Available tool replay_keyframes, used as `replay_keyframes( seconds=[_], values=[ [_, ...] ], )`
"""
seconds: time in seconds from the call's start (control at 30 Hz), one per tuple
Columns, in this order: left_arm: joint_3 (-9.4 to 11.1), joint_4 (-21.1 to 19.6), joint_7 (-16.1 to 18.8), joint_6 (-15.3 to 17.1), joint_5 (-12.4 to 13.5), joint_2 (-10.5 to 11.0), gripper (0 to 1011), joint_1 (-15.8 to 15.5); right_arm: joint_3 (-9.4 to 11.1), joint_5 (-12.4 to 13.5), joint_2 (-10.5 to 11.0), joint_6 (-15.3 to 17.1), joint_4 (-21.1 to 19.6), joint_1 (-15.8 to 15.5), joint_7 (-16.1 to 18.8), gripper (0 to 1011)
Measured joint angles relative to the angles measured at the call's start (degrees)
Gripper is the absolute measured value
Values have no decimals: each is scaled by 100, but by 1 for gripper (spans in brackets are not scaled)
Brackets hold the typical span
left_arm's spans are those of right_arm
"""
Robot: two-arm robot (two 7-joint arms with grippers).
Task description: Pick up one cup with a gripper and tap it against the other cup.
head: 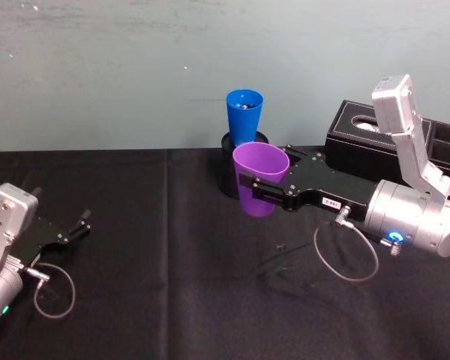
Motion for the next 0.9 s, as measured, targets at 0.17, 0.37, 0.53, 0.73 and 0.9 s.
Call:
replay_keyframes(
  seconds=[0.17,0.37,0.53,0.73,0.9],
  values=[
    [0,0,0,0,0,0,1000,0,3,-2,-2,-2,0,0,0,715],
    [0,0,0,0,0,0,1000,0,6,-4,-5,-5,0,-3,2,715],
    [0,0,0,0,0,0,1000,0,9,-6,-8,-7,0,-5,4,715],
    [0,0,0,0,0,0,1000,0,11,-7,-9,-8,0,-7,5,715],
    [0,0,0,0,0,0,1000,0,11,-10,-9,-7,0,-7,6,715]
  ],
)
